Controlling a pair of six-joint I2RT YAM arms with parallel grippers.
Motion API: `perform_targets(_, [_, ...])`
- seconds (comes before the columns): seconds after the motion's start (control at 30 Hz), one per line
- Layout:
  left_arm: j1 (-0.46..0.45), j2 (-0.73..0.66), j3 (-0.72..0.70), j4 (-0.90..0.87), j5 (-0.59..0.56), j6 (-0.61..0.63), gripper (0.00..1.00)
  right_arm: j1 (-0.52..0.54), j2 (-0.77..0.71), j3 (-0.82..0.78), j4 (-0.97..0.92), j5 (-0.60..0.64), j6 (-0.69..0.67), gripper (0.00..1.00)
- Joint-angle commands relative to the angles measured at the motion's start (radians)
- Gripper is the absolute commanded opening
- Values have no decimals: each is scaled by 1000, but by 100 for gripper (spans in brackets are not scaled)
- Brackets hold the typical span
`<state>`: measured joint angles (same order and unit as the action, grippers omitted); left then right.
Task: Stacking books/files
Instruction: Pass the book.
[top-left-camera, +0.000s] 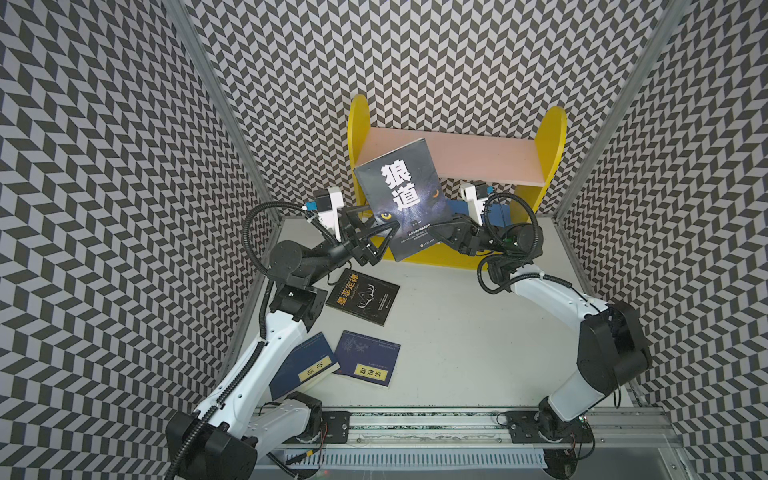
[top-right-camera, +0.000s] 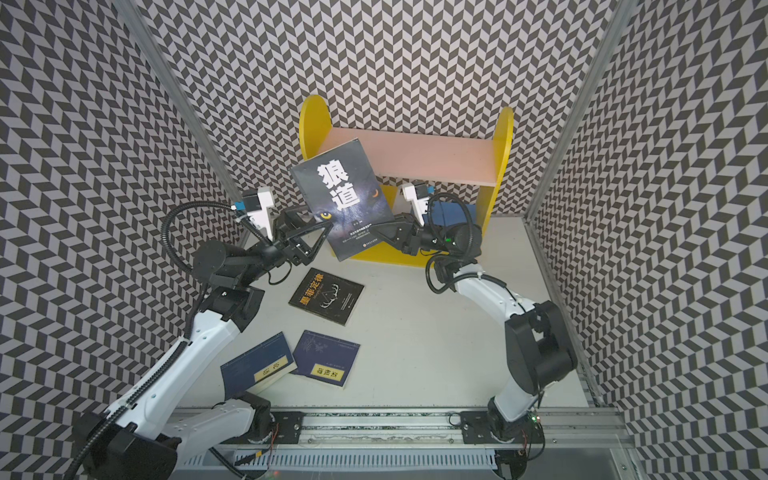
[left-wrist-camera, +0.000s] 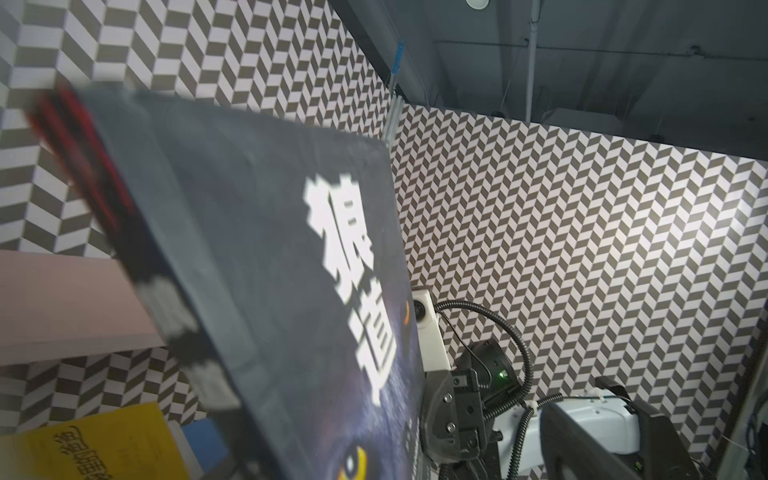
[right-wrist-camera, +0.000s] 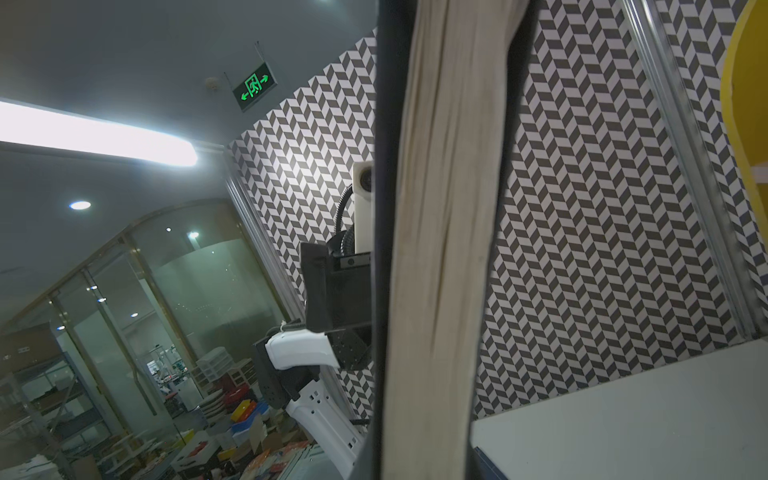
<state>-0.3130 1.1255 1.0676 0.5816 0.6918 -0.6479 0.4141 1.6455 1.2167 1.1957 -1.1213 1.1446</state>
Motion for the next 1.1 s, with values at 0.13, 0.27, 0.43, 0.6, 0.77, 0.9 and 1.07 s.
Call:
perform_targets(0.13, [89, 138, 151, 19, 124, -59, 80, -46, -38, 13, -6, -165, -15, 4])
perform_targets(0.27, [90, 167, 163, 11, 143, -59, 67, -58, -24, 26, -3, -203, -30, 4])
perform_targets(0.43, [90, 162, 132, 33, 155, -75, 42, -71, 20, 56, 36, -213, 22, 4])
perform_targets(0.6, [90, 143, 110, 45, 134, -90, 15, -80, 56, 57, 176, -187, 141, 8])
perform_targets(0.77, [89, 121, 54, 122, 100, -159, 2, -82, 71, 33, 202, -127, 161, 29])
perform_targets(0.9, [88, 57, -73, 201, -65, -247, 0, -82, 67, -57, 224, 3, 179, 44])
perform_targets(1.07, [78, -32, -343, 395, -302, -432, 0, -69, 24, -219, 153, 135, 110, 58])
